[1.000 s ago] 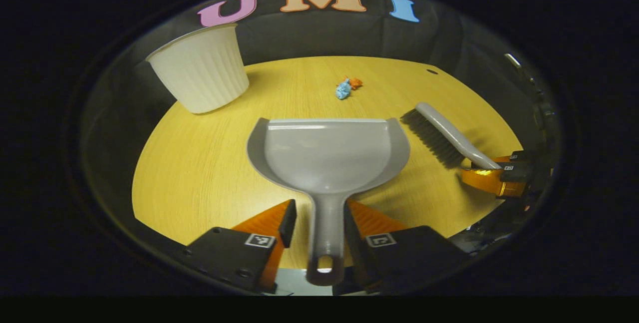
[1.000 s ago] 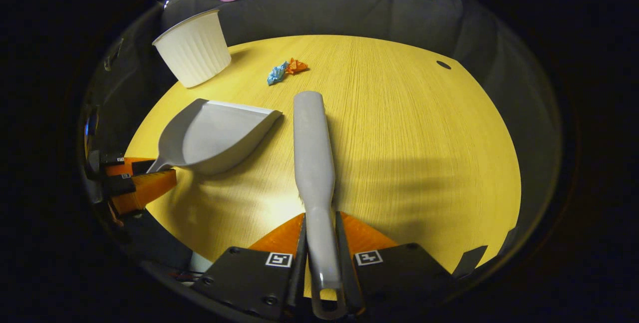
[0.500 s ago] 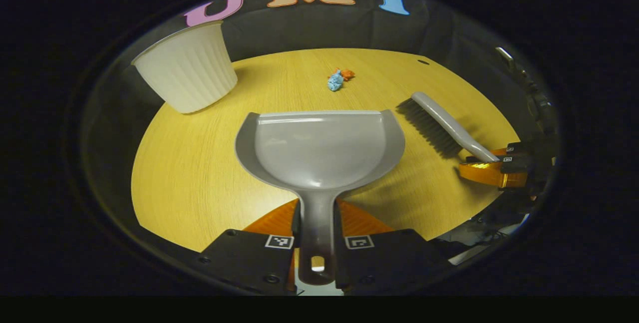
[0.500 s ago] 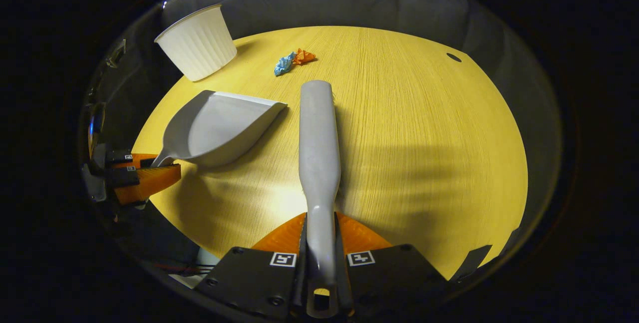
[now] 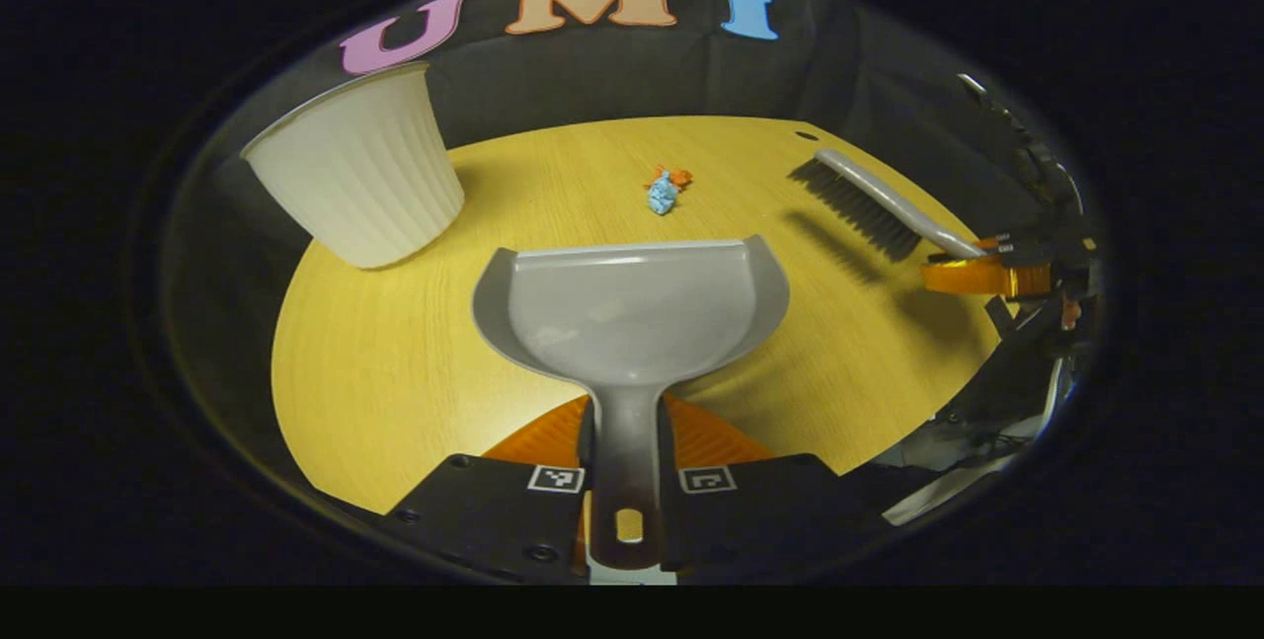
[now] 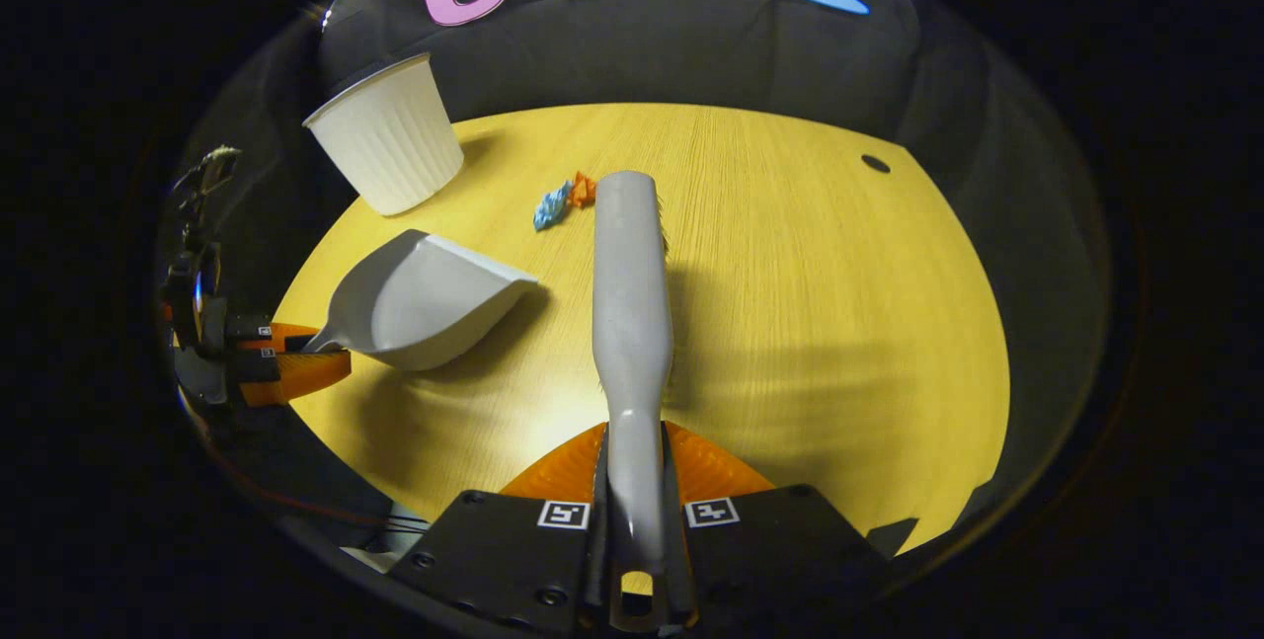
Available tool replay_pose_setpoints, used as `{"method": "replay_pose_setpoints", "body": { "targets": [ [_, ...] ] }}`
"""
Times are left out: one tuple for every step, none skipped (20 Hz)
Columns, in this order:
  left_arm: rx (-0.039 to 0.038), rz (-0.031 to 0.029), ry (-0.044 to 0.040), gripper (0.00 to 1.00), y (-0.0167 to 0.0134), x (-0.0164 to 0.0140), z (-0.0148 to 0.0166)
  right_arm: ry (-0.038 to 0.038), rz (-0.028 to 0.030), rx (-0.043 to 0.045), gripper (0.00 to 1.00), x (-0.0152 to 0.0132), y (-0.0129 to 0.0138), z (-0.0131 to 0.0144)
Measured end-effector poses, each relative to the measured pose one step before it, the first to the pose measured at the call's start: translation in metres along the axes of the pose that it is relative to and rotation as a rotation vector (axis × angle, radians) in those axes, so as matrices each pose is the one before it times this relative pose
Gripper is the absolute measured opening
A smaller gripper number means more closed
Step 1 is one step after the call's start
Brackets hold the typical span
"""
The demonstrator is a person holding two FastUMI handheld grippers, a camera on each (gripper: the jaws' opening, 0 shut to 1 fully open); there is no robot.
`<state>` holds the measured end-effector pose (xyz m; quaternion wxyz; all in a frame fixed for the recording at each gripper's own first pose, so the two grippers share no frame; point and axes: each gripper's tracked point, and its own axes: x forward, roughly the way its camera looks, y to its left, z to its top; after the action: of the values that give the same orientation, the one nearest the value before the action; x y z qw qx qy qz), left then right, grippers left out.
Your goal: Pick up the small broom and dustpan from the desktop, sweep the trash into the dustpan with the broom, and then empty the trash into the garbage bin.
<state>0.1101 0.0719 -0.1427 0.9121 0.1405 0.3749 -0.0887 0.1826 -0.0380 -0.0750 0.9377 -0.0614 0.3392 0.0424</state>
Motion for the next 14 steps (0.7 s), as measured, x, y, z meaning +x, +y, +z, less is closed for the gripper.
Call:
{"method": "replay_pose_setpoints", "body": {
  "targets": [
    [0.03060,-0.00597,0.00233,0.21,0.00563,-0.00192,0.00358,-0.01286,-0.00962,-0.00971,0.20,0.00230,-0.00367,0.01387],
    [0.03483,-0.00256,0.00467,0.20,0.00499,-0.00129,0.00248,-0.00769,-0.01037,-0.01794,0.19,0.00637,-0.00394,0.01085],
    [0.03503,0.00571,0.00808,0.20,0.00491,0.00214,0.00345,-0.00593,-0.01047,-0.02113,0.19,0.00403,-0.00410,0.01125],
    [0.03104,0.01170,0.00974,0.20,0.00511,0.00116,0.00058,-0.00623,-0.00754,-0.02059,0.19,0.00282,-0.00526,0.01230],
    [0.02057,0.01031,0.00593,0.20,0.00263,0.00167,0.00244,-0.00073,-0.00187,-0.02548,0.20,0.00387,-0.00461,0.01138],
    [0.00812,0.00374,0.01379,0.20,0.00120,0.00170,0.00160,0.00399,-0.00419,-0.02759,0.19,0.00652,-0.00505,0.01134],
    [0.00092,-0.00275,0.01262,0.20,-0.00162,0.00009,-0.00079,0.00723,-0.00014,-0.02868,0.19,0.01118,-0.00572,0.01008],
    [-0.00255,-0.00378,0.01108,0.20,-0.00176,0.00114,0.00105,0.00773,0.00589,-0.02567,0.19,0.01635,-0.00247,0.00889],
    [-0.00284,-0.00149,0.01287,0.21,-0.00170,0.00125,0.00026,0.01135,0.00514,-0.02646,0.19,0.01638,-0.00353,0.00882],
    [-0.01698,0.00096,0.01026,0.20,-0.00278,0.00471,0.00078,0.01274,0.00163,-0.03712,0.19,0.01209,-0.00548,0.00833],
    [-0.02573,-0.00113,0.00513,0.20,-0.00499,0.00354,0.00384,0.01517,0.00054,-0.03876,0.15,0.01289,-0.00631,0.00771],
    [-0.02729,-0.00191,-0.00011,0.21,-0.00525,0.00474,0.00636,0.01689,0.01093,-0.03320,0.19,0.01139,-0.00476,0.00659],
    [-0.01935,0.00013,0.00818,0.20,-0.00485,0.00556,0.00469,0.01543,0.01949,-0.02730,0.19,0.01139,-0.00040,0.00659],
    [-0.00212,0.00540,0.00308,0.21,-0.00336,0.00002,0.00361,0.01273,0.01784,-0.02862,0.19,0.00967,0.00088,0.00397]
  ]
}}
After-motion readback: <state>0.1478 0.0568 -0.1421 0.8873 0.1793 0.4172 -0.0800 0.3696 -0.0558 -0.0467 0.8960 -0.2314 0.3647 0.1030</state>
